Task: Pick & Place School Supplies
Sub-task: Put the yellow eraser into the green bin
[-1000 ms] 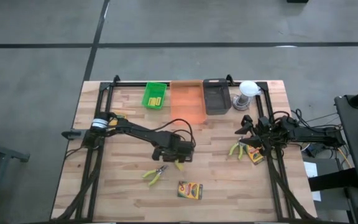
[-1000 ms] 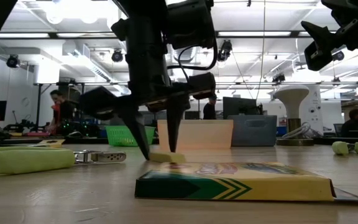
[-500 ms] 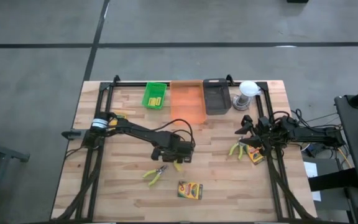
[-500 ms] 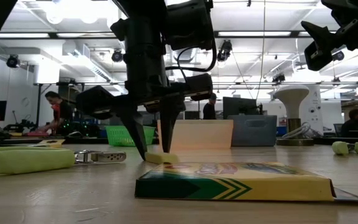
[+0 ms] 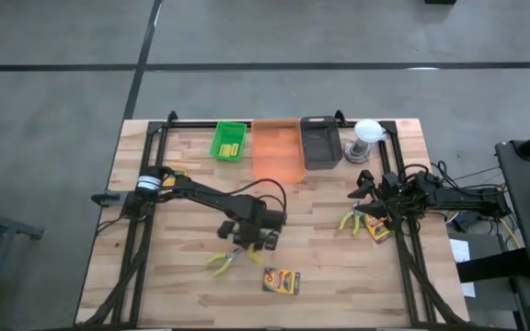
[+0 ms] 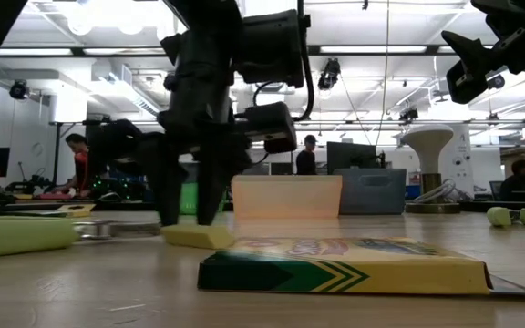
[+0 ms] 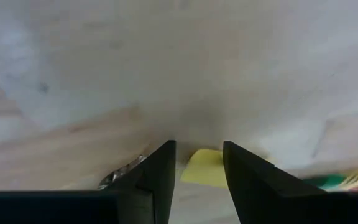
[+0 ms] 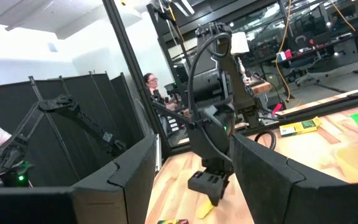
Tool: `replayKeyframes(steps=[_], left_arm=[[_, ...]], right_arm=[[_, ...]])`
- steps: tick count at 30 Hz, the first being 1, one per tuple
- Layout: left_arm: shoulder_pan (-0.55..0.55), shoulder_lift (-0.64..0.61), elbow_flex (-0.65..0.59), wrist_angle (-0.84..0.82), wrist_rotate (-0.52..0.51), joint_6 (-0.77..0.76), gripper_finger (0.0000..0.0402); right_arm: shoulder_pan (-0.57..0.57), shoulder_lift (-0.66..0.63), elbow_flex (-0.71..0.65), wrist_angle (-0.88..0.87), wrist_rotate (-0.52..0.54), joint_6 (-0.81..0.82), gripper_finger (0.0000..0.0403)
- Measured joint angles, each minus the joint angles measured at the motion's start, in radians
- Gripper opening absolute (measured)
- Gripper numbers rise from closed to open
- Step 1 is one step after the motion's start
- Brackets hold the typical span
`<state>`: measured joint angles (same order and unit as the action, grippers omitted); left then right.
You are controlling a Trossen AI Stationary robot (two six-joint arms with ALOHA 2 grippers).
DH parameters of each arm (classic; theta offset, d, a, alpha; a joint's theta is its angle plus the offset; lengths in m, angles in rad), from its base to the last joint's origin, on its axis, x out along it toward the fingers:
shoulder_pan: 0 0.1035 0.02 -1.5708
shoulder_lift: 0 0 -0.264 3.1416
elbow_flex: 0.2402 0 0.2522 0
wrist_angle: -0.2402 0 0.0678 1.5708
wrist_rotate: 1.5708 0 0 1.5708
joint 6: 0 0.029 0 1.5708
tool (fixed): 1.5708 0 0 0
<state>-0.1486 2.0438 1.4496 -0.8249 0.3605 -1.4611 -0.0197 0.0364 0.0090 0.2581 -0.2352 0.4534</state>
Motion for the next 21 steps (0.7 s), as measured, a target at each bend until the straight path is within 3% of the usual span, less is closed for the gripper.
replayKeyframes(steps=[6, 11, 16, 21], left_arm=[[0.001, 0.000, 0.000, -0.037, 0.093, 0.062, 0.0140], [0.001, 0.000, 0.008, -0.039, 0.089, 0.062, 0.0140], [0.003, -0.015, 0.066, -0.036, -0.059, 0.054, 0.0140], [-0.030, -0.054, 0.145, -0.019, -0.354, 0.157, 0.0140]], right_arm=[[0.000, 0.000, 0.000, 0.000, 0.000, 0.000, 0.0201], [0.000, 0.000, 0.000, 0.000, 0.000, 0.000, 0.0201], [0.000, 0.000, 0.000, 0.000, 0.000, 0.000, 0.0201], [0.000, 0.000, 0.000, 0.000, 0.000, 0.000, 0.0201]])
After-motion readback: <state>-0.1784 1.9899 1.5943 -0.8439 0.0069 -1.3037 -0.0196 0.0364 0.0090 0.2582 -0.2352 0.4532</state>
